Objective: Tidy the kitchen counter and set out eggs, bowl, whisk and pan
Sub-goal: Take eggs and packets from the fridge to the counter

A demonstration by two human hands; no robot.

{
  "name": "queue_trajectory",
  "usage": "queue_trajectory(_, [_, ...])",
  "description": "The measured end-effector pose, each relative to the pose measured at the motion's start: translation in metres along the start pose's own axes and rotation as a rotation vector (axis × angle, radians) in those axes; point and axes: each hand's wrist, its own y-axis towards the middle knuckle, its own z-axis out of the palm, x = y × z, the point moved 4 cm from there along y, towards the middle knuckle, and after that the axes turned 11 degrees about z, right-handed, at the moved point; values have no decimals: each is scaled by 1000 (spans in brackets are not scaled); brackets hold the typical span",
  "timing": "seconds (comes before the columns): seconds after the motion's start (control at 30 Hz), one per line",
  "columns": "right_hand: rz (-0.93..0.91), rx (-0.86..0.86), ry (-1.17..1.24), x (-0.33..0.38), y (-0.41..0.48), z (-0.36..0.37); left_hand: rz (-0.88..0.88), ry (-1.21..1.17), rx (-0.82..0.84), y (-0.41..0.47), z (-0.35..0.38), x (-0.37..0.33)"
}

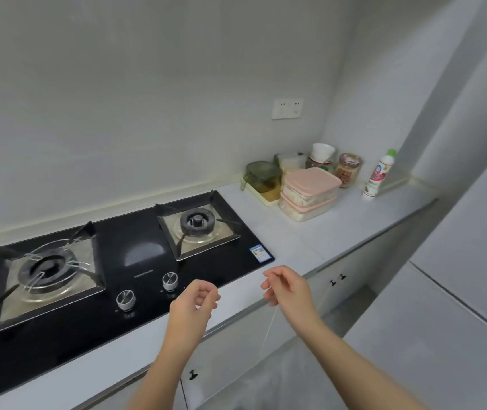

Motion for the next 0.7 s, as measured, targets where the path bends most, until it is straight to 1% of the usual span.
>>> queue_trajectory(0.27, [57, -94, 22, -6, 111, -105, 39, -25, 137, 116, 138, -19])
queue_trajectory(0.5, [54, -168, -7, 16, 200, -184, 87, -38, 195, 210, 221, -52])
queue_trajectory(0.7, [99, -151, 20, 12, 240, -220, 72, -18, 195, 237, 269, -56])
